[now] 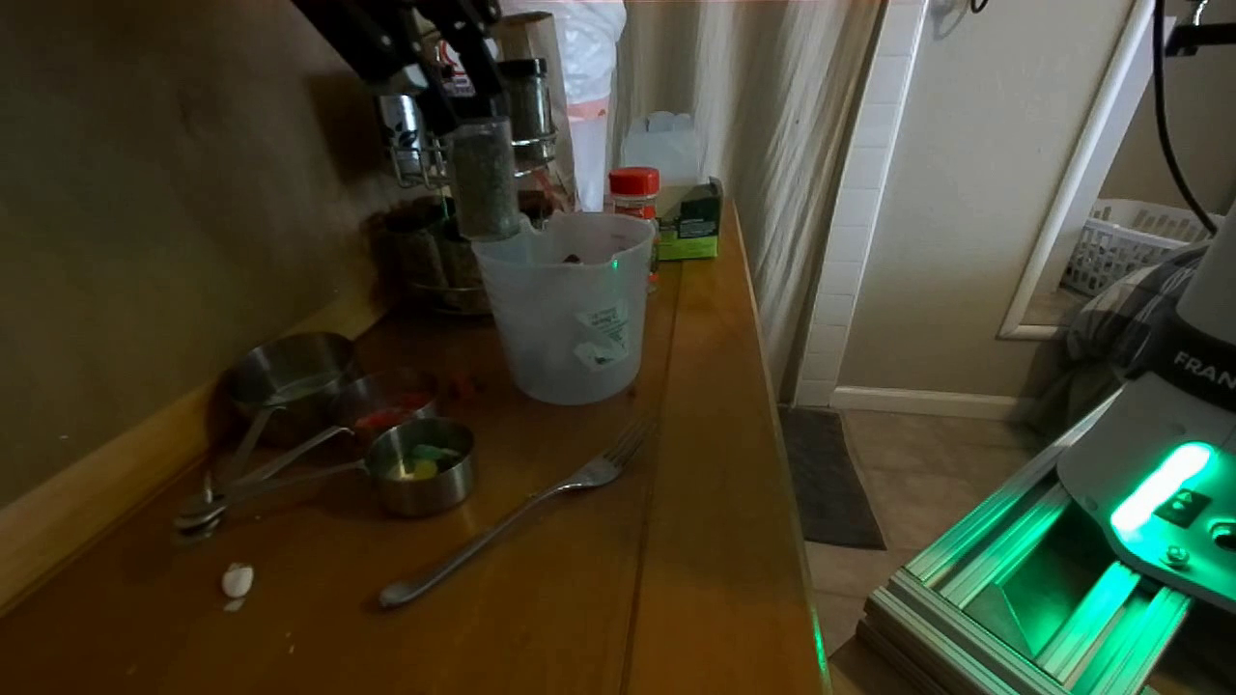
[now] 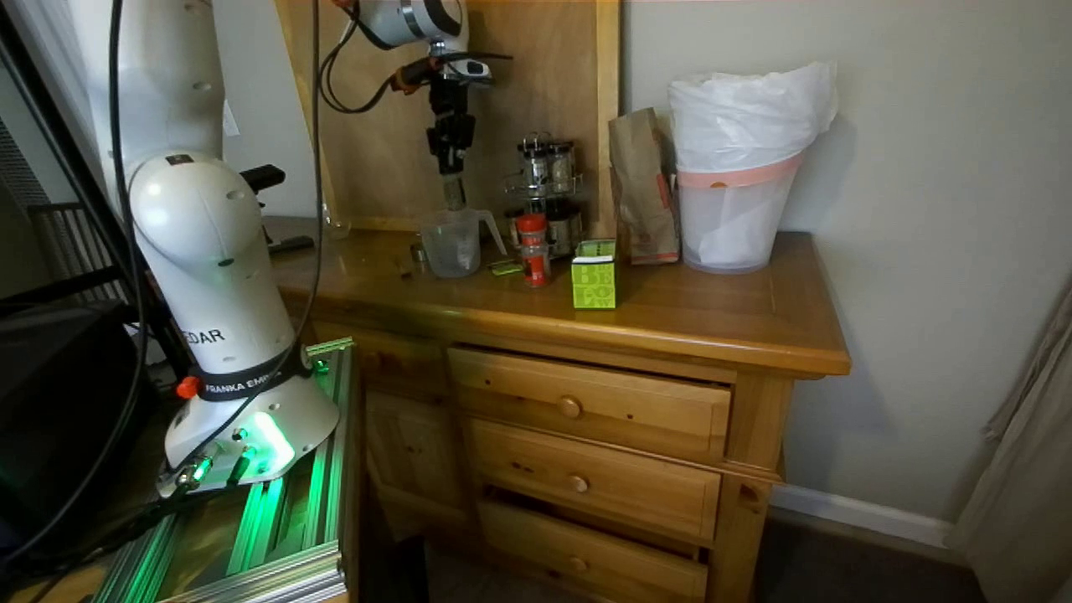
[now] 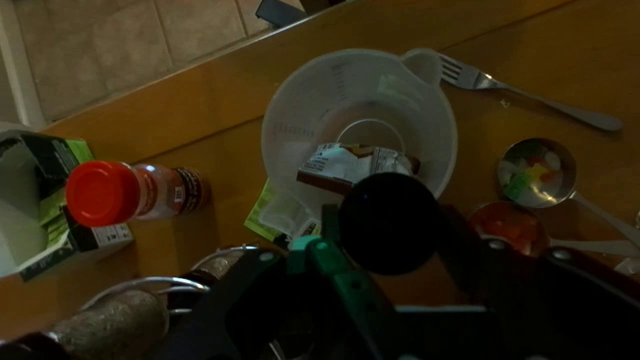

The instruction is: Remove the black pepper container from the clear jug and put it on the table

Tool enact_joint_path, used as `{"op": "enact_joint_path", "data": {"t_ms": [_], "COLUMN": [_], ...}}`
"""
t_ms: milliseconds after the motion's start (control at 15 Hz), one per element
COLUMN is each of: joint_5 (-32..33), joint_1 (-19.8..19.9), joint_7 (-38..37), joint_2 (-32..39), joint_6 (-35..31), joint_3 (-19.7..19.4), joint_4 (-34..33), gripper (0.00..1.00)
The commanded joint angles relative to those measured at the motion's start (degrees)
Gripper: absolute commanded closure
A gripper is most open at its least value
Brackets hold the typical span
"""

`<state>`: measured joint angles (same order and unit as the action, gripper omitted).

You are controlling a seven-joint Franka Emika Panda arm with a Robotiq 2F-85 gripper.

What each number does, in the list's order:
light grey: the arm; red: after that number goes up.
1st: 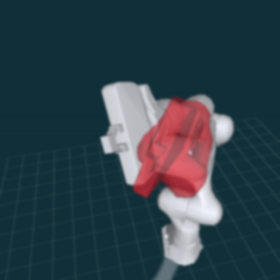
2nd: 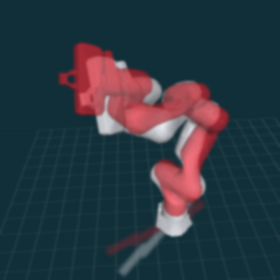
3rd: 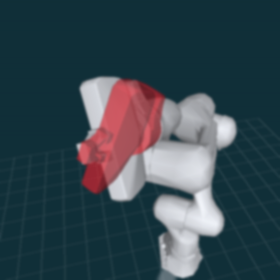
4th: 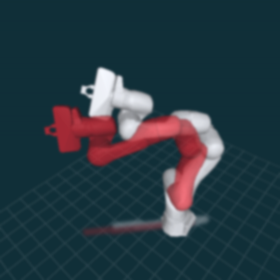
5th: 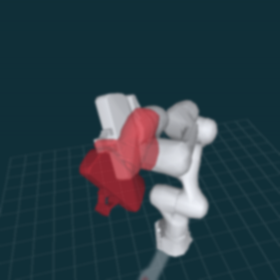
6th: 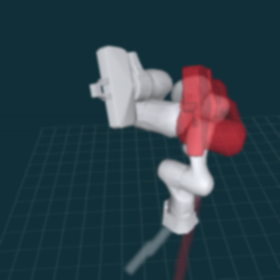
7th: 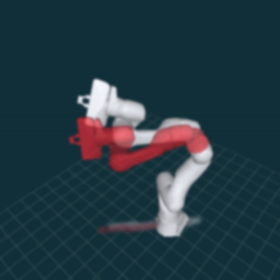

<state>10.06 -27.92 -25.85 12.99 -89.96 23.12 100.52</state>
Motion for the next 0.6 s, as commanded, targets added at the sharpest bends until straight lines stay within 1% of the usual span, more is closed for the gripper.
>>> {"op": "enact_joint_path", "data": {"t_ms": [0,267,400,533], "joint_5": [5.57,10.19,11.15,11.98], "joint_1": [-3.91,-7.86,-9.77,-10.91], "joint_7": [2.34,4.27,4.37,5.29], "joint_2": [7.01,10.93,11.84,11.85], "joint_6": [4.39,6.89,10.63,13.51], "joint_3": [-0.28,-1.56,-2.58,-3.3], "joint_4": [-9.15,-14.57,-17.42,-18.72], "gripper": [0.74,0.74,0.74,0.74]}}
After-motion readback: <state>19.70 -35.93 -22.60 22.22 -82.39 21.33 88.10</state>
